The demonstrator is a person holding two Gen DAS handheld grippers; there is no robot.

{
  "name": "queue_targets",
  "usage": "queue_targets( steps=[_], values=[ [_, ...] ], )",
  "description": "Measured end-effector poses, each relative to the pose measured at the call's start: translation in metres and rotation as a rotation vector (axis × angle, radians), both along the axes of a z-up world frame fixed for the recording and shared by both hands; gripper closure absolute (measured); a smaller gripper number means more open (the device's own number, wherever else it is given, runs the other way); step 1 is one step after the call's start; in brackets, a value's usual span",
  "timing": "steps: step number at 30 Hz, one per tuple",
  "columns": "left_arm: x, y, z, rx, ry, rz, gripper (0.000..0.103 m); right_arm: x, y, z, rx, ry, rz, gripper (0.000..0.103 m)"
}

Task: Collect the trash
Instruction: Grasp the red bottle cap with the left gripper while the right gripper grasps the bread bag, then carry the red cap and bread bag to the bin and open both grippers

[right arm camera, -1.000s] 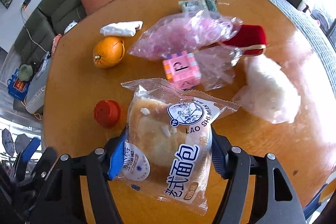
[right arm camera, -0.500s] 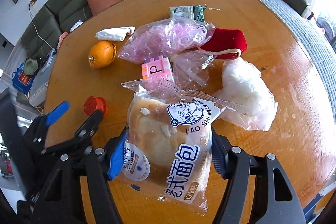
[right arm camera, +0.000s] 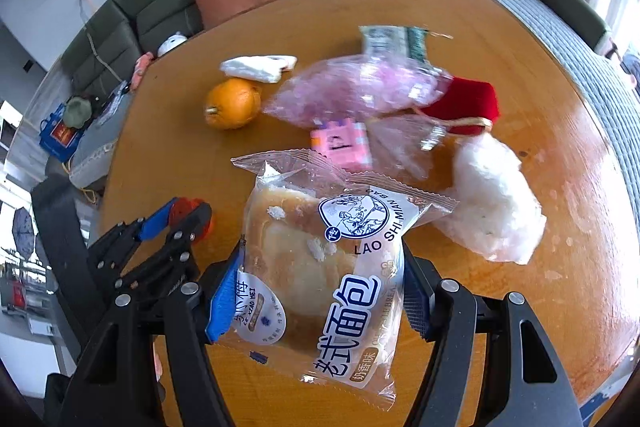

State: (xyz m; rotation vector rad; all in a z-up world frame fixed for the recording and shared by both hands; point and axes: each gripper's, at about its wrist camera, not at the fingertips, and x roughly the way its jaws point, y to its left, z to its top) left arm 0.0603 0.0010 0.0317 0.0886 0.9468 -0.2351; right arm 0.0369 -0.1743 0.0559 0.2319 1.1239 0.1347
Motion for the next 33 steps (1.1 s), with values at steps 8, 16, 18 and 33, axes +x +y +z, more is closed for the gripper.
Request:
queue_targets(
  steps=[8, 16, 18, 33],
  values=[
    [-0.043, 0.072, 0.018, -0.014, -0.035, 0.150, 0.067, -0.004, 0.077, 0.012, 0.000, -0.029, 0.150, 0.035],
    [-0.104, 0.170, 0.031, -0.024, -0.068, 0.385, 0.067, -0.024, 0.188, 0.022, 0.021, -0.048, 0.428, 0.035],
    [-0.119, 0.192, 0.033, -0.018, -0.071, 0.448, 0.067, -0.032, 0.220, 0.025, 0.024, -0.056, 0.510, 0.035],
    [-0.230, 0.315, 0.025, 0.004, -0.058, 0.833, 0.067, -0.094, 0.395, 0.028, 0.011, -0.074, 0.896, 0.035]
  ],
)
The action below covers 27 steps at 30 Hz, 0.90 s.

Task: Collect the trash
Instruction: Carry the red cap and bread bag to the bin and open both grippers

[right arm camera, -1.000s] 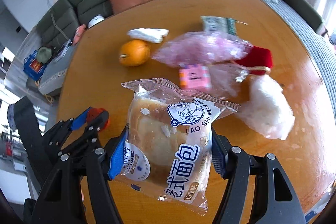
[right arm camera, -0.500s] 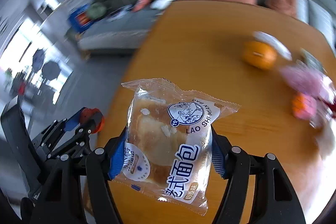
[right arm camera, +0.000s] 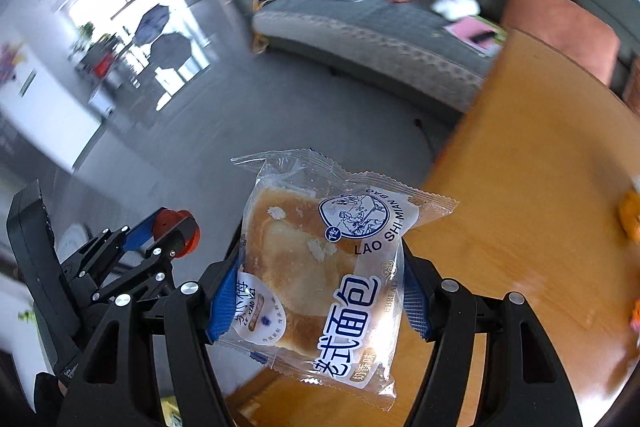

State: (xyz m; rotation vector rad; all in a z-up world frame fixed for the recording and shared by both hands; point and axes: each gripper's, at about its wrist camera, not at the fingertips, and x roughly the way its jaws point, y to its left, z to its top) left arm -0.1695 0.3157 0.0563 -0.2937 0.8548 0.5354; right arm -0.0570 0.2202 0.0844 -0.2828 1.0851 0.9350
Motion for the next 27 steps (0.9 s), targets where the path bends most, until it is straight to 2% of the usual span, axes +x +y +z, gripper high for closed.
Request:
queue_targets(
  steps=[10, 11, 12, 13, 14, 15, 17, 20, 27],
  values=[
    [-0.052, 0.049, -0.014, -0.004, 0.027, 0.139, 0.067, -0.031, 0.087, -0.015, -0.034, -0.008, 0.160, 0.034],
    [-0.057, 0.055, -0.015, -0.004, 0.032, 0.151, 0.067, -0.033, 0.089, -0.017, -0.032, -0.004, 0.174, 0.034],
    [-0.058, 0.061, -0.017, -0.008, 0.041, 0.161, 0.067, -0.033, 0.103, -0.020, -0.039, 0.006, 0.200, 0.029],
    [-0.059, 0.067, -0.020, -0.013, 0.062, 0.174, 0.060, -0.035, 0.112, -0.021, -0.050, -0.006, 0.201, 0.026],
    [-0.059, 0.072, -0.022, 0.004, 0.085, 0.203, 0.023, -0.034, 0.120, -0.019, -0.049, -0.026, 0.198, 0.022],
    [-0.062, 0.077, -0.022, 0.029, 0.104, 0.242, 0.004, -0.036, 0.124, -0.018, -0.047, -0.040, 0.203, 0.021],
    [-0.067, 0.086, -0.021, 0.055, 0.096, 0.288, 0.006, -0.037, 0.131, -0.015, -0.044, -0.049, 0.216, 0.021],
    [-0.074, 0.097, -0.023, 0.022, 0.070, 0.329, 0.006, -0.041, 0.134, -0.012, -0.036, -0.063, 0.231, 0.020],
    [-0.081, 0.098, -0.023, 0.019, 0.073, 0.330, 0.006, -0.047, 0.140, -0.022, -0.052, -0.038, 0.244, 0.020]
  ],
)
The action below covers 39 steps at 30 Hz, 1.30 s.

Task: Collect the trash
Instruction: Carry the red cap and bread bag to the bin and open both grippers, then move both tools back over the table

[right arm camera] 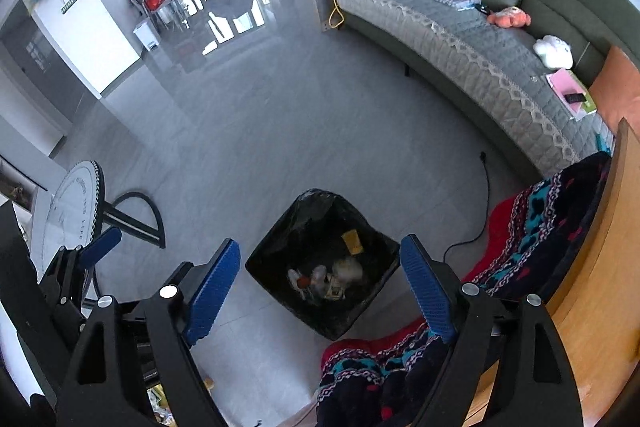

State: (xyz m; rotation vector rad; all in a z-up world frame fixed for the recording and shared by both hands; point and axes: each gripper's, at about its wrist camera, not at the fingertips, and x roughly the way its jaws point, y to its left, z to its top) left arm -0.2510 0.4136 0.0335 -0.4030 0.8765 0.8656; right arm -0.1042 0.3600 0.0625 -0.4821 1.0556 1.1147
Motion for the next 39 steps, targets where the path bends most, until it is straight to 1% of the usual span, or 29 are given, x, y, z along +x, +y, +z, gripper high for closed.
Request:
queue_targets(
  steps=[5, 9, 15, 19, 23, 29, 39],
  values=[
    [0.001, -0.008, 0.006, -0.001, -0.003, -0.013, 0.006, 0.001, -0.009, 0.003, 0.003, 0.003, -0.012, 0.020],
    [0.005, -0.016, 0.012, 0.005, -0.010, -0.039, 0.006, 0.008, -0.024, 0.009, 0.020, 0.003, -0.035, 0.020],
    [0.026, -0.037, 0.027, 0.025, -0.029, -0.108, 0.006, 0.025, -0.061, 0.022, 0.054, 0.016, -0.101, 0.020],
    [0.050, -0.059, 0.037, 0.041, -0.041, -0.182, 0.006, 0.039, -0.091, 0.029, 0.069, 0.019, -0.152, 0.020],
    [0.074, -0.085, 0.046, 0.047, -0.058, -0.252, 0.006, 0.058, -0.131, 0.036, 0.089, 0.023, -0.212, 0.020],
    [0.115, -0.132, 0.059, 0.026, -0.102, -0.371, 0.006, 0.093, -0.206, 0.041, 0.117, 0.028, -0.364, 0.020],
    [0.184, -0.235, 0.067, 0.008, -0.117, -0.615, 0.006, 0.148, -0.345, 0.035, 0.113, 0.009, -0.615, 0.020]
  ],
)
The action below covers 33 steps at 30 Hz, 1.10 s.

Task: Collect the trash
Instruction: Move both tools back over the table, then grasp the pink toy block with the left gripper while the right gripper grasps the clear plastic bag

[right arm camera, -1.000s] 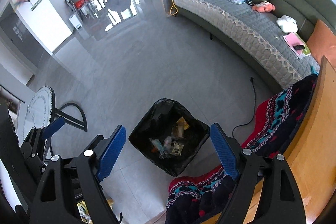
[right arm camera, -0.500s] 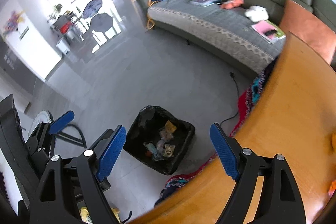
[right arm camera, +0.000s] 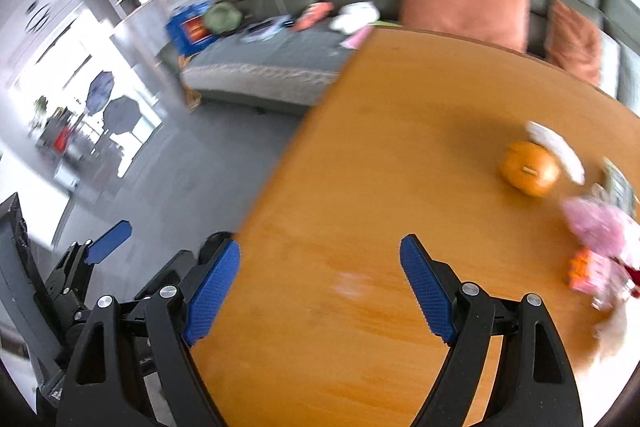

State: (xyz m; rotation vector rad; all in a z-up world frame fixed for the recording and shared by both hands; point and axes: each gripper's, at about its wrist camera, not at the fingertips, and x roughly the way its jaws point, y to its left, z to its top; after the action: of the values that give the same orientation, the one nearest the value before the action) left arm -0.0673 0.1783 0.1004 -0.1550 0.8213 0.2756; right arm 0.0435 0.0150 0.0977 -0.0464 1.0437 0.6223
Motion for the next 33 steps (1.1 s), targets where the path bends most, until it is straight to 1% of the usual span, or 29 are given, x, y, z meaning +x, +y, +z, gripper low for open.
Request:
queue_targets(
  steps=[7, 11, 17, 21, 23, 24, 27, 30, 32, 33],
  values=[
    [0.039, -0.066, 0.002, -0.006, 0.010, -0.127, 0.006, 0.020, -0.098, -0.010, -0.019, 0.003, -0.151, 0.020],
    [0.058, -0.102, 0.002, 0.006, 0.021, -0.191, 0.006, 0.032, -0.159, -0.018, -0.042, 0.011, -0.243, 0.020],
    [0.082, -0.152, 0.006, -0.018, 0.024, -0.263, 0.006, 0.042, -0.228, -0.025, -0.078, 0.008, -0.332, 0.020],
    [0.101, -0.186, 0.007, -0.025, 0.039, -0.312, 0.006, 0.048, -0.274, -0.034, -0.109, 0.014, -0.419, 0.021],
    [0.109, -0.203, 0.006, -0.029, 0.042, -0.337, 0.006, 0.049, -0.290, -0.039, -0.122, 0.016, -0.451, 0.021],
    [0.112, -0.210, 0.005, -0.031, 0.046, -0.346, 0.006, 0.051, -0.296, -0.043, -0.133, 0.019, -0.466, 0.025],
    [0.124, -0.229, 0.001, -0.040, 0.065, -0.367, 0.006, 0.053, -0.315, -0.059, -0.148, 0.056, -0.503, 0.030],
    [0.135, -0.244, -0.003, -0.067, 0.084, -0.387, 0.006, 0.053, -0.327, -0.075, -0.134, 0.106, -0.517, 0.031],
    [0.142, -0.253, -0.007, -0.076, 0.098, -0.400, 0.006, 0.054, -0.330, -0.087, -0.144, 0.131, -0.524, 0.032],
    [0.144, -0.256, -0.009, -0.077, 0.105, -0.402, 0.006, 0.054, -0.331, -0.092, -0.148, 0.139, -0.524, 0.036]
  ],
)
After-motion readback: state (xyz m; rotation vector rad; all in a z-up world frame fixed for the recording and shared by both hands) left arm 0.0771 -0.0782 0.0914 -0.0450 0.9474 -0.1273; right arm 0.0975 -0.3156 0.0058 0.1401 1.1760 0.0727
